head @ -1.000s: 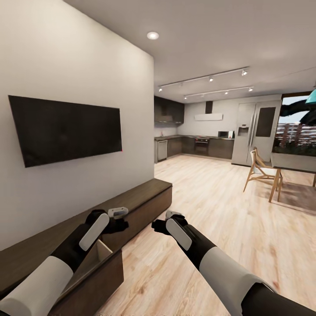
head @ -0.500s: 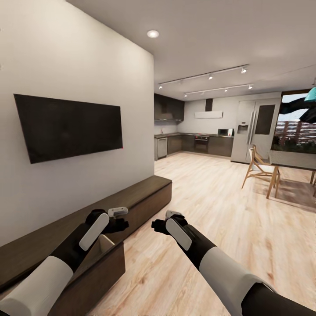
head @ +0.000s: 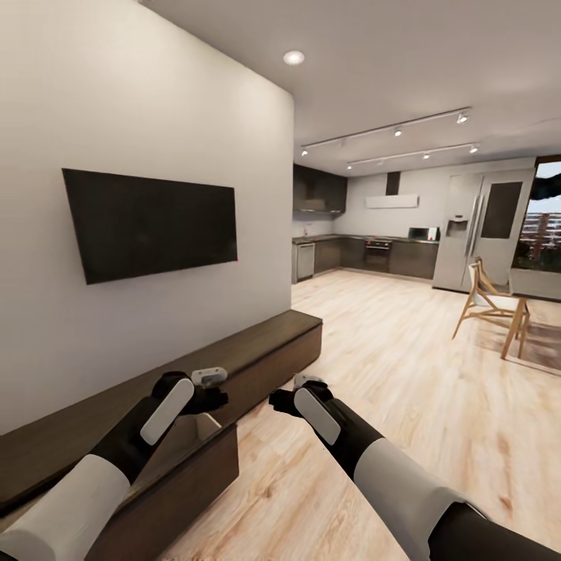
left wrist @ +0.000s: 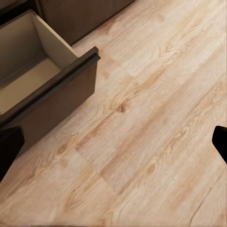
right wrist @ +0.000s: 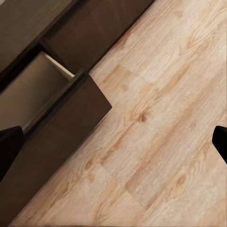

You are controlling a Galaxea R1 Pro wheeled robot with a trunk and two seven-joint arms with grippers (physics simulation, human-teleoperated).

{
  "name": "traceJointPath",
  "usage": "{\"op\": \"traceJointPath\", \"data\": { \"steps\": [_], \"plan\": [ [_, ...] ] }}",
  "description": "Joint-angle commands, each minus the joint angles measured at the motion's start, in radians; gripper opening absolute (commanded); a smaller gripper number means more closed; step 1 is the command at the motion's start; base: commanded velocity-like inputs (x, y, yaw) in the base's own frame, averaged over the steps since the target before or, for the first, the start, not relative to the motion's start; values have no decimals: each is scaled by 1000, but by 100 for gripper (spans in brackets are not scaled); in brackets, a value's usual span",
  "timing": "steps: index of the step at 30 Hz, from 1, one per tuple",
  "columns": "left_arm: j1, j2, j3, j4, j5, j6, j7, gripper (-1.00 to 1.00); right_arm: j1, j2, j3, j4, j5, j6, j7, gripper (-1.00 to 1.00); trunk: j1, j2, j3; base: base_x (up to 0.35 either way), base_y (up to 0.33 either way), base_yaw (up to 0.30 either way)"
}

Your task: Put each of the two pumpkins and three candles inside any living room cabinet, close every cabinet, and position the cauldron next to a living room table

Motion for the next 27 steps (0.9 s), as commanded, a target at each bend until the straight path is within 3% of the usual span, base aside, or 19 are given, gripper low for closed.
{"op": "traceJointPath", "data": {
  "steps": [1,27],
  "plan": [
    [-1,1,-3,-1,10,0,11,100,-1,0,2,-1,-7,1,-8,100,0,-1,-2,-1,0,252],
    [0,1,-2,-3,10,0,10,100,-1,0,4,-1,-8,1,-11,100,0,-1,-23,0,0,255]
  ]
}}
